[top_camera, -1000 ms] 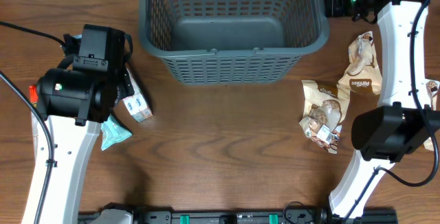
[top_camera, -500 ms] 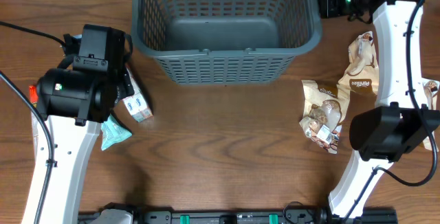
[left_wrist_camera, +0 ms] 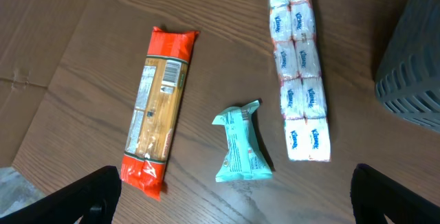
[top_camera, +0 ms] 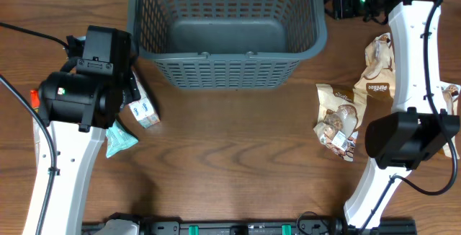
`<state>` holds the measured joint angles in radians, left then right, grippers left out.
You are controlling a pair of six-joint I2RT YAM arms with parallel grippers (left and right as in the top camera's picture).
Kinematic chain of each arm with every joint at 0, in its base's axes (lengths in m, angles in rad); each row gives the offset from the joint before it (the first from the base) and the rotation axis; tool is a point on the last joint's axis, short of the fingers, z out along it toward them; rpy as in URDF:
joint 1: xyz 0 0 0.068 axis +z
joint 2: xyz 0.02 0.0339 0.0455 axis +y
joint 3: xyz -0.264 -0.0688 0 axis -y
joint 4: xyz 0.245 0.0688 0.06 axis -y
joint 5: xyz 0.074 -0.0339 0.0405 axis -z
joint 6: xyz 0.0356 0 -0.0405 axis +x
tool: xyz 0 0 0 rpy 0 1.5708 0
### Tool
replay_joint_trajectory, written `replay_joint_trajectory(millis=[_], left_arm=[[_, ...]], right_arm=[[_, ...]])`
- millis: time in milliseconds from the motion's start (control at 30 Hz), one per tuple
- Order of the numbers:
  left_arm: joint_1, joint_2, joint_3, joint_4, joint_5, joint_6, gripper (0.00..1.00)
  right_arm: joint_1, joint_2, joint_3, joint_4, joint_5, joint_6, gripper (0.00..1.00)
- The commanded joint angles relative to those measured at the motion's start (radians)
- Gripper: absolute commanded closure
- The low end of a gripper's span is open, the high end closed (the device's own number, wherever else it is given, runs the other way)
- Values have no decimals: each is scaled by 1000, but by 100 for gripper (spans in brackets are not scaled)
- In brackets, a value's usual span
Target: Pack container
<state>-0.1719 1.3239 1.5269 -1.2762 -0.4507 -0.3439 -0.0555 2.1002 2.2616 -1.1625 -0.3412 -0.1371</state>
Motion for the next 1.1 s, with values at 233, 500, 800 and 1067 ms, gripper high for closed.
replay_joint_trajectory(millis=[233, 500, 800, 1067], left_arm=[[5, 0, 13, -2, -3, -13, 4], [5, 0, 13, -2, -2, -14, 4], [5, 0, 13, -2, -2, -14, 4], [5, 0, 13, 6, -2, -14, 4]], right_arm=[[-90, -70, 80, -68, 253, 145, 20], [-167, -171, 186, -241, 428, 142, 6], [-287, -130, 178, -406, 431, 121, 1], [-372, 32, 178, -409, 377, -86, 1]])
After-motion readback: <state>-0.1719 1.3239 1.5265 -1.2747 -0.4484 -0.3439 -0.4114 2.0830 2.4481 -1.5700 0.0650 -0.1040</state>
